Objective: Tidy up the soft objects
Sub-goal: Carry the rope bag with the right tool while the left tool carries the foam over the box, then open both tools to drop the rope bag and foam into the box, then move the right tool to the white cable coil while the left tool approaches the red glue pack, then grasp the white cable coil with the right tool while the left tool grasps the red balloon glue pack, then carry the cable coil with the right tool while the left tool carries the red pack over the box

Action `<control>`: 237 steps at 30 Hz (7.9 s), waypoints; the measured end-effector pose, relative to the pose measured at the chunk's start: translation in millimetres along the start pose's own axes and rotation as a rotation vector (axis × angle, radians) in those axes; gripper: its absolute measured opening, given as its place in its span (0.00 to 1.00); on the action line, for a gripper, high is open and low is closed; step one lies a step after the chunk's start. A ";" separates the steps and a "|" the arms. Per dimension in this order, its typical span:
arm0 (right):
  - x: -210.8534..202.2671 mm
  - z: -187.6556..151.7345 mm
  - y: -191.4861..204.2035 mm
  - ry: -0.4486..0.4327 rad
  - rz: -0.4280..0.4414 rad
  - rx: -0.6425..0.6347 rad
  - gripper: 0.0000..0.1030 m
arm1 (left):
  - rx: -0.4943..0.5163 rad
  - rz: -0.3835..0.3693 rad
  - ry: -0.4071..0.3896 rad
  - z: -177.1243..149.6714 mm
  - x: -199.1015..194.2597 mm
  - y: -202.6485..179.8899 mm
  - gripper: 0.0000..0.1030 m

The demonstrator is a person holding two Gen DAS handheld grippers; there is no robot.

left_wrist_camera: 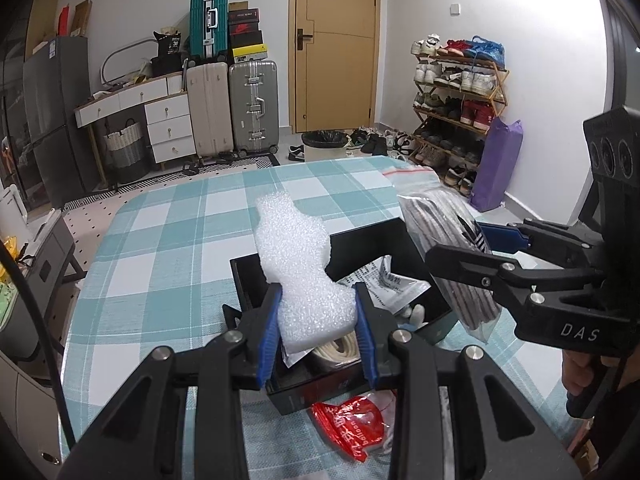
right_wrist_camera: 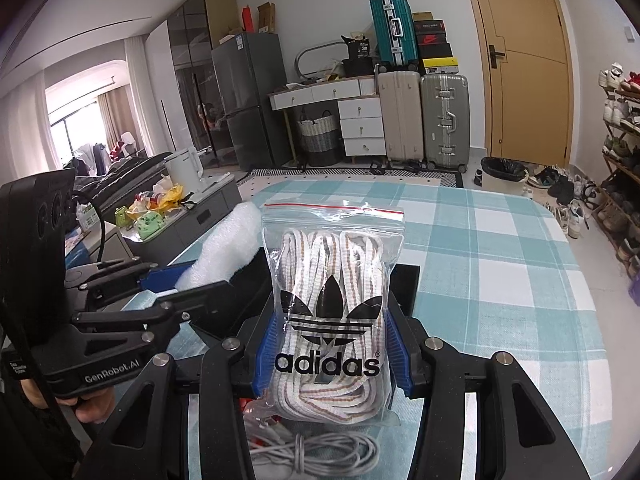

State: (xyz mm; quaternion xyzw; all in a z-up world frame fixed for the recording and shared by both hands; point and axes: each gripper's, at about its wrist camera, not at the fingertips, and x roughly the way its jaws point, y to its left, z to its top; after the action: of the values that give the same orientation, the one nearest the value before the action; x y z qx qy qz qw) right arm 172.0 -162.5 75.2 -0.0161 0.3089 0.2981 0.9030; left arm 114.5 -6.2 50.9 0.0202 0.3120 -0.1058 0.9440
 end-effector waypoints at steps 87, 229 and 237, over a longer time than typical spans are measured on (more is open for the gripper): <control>-9.5 -30.4 -21.9 0.048 -0.054 -0.007 0.99 | -0.007 -0.025 0.060 -26.1 -13.7 4.5 1.00; -31.4 -77.9 -47.4 0.123 0.052 0.032 0.74 | -0.001 -0.069 0.182 -82.7 4.1 -44.0 0.50; -45.5 -68.3 -42.8 0.047 0.046 0.030 0.74 | -0.039 -0.072 0.111 -72.1 -19.2 -26.1 0.50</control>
State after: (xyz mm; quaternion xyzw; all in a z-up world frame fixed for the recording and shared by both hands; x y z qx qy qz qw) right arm 129.3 -236.2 39.2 -0.0025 0.3347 0.3135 0.8886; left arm 51.8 -20.6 5.0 -0.0037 0.3663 -0.1323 0.9211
